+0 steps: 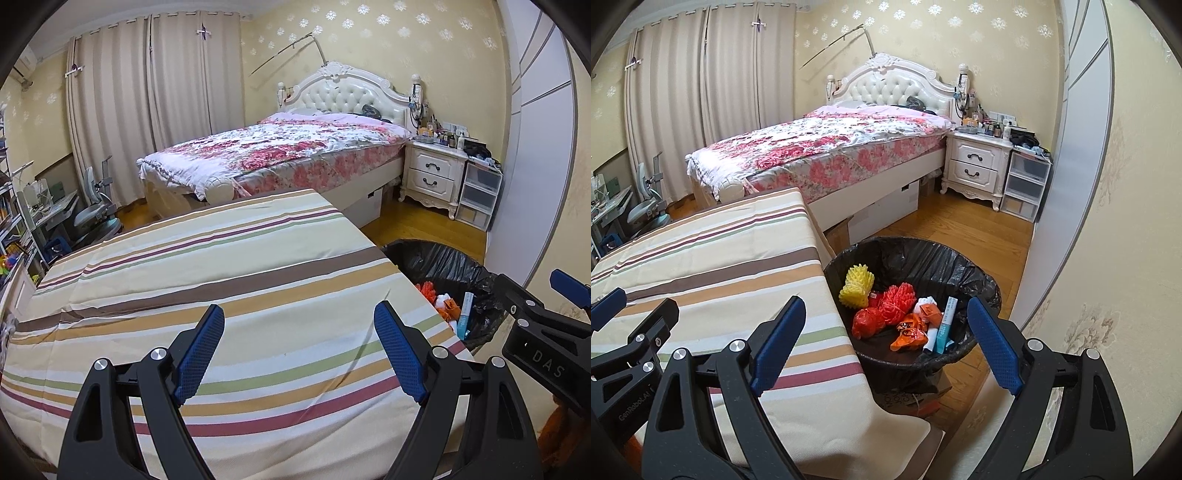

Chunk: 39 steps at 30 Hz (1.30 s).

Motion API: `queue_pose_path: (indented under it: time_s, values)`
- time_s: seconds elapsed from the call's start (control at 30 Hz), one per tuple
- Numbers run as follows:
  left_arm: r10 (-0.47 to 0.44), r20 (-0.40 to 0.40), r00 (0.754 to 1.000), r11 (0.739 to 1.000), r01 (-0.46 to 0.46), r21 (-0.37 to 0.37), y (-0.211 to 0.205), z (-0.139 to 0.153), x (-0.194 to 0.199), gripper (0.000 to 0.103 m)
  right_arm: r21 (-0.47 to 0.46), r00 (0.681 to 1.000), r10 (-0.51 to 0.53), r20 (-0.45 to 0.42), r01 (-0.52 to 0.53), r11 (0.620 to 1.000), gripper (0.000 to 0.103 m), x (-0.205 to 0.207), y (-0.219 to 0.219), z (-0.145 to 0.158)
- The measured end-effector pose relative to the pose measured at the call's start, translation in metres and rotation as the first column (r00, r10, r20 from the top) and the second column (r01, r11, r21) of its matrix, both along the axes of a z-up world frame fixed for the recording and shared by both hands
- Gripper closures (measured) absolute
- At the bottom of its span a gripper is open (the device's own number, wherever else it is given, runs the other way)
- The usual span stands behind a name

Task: Collect trash

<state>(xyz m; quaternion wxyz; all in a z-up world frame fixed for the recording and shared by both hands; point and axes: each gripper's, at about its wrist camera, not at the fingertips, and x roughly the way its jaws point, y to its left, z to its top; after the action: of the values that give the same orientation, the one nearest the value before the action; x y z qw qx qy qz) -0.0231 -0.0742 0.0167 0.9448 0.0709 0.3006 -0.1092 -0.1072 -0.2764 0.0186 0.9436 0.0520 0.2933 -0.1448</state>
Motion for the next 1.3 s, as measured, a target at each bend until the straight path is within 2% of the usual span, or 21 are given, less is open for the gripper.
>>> queue_pose_path:
  time_s: [1.3]
  values:
    - [0.008,-0.023,1.0,1.0,-0.008,-0.003,0.0063,-0.0039,-0.0035,0.022,-0.002,1.0,0.001,-0.001,-0.001,1.0,0.016,-0.0005,0.0032,0.0003]
